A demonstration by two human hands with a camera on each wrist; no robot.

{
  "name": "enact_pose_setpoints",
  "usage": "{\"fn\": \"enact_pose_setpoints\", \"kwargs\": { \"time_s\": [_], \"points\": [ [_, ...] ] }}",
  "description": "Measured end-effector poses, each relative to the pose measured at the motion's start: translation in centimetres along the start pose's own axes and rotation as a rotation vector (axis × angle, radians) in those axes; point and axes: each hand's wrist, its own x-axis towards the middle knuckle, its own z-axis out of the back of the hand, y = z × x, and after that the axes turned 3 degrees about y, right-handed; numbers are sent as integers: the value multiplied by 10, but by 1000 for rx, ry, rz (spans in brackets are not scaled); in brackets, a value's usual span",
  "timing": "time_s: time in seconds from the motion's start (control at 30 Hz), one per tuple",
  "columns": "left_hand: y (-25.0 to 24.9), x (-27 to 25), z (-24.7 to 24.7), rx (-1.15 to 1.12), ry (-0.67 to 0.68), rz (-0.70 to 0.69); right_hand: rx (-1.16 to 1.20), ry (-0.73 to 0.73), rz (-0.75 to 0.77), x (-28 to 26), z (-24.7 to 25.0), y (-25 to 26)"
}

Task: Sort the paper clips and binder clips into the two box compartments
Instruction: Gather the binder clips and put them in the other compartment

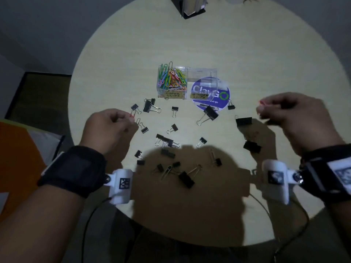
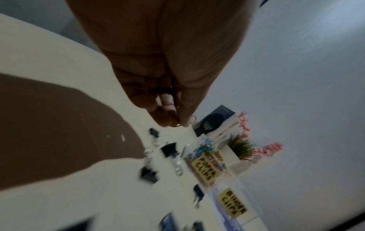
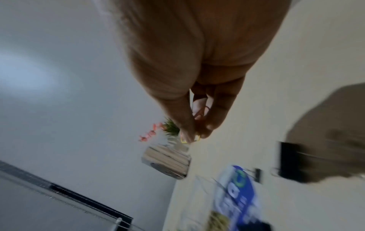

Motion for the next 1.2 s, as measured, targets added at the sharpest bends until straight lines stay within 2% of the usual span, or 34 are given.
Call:
{"fn": "enact_pose_setpoints", "kwargs": {
  "time_s": [0.13,0.3,0.43,0.57,0.7,0.87,0.97,1.03,1.1,1.2],
  "points": [
    [-40,29,-8,-57,-8,-70,26,24,118,40,-27,47],
    [-76,61,-32,-186,-73,-69,-70,125,132,66,-122,67],
    [-76,84,-47,-6,-144,-109,-148,78,114,85,-165,67],
    [-76,91,-65,87,-134,-119,-180,50,68,94,-179,65],
    [-75,90,-72,136,-112,-137,-246,15,116,95,-186,67],
    [-72,83,-65,162,-133,-213,-326,62,211,88,-184,72],
    [-68,80,-55,99,-185,-238,-318,12,264,80,-164,71],
    [-60,79,-43,60,-205,-218,-268,-54,264,70,-133,62],
    [-43,81,-31,177,-171,-213,-300,-99,180,62,-92,37],
    [-14,79,-24,537,12,-236,-538,-6,-55,43,-45,-20]
  ]
}}
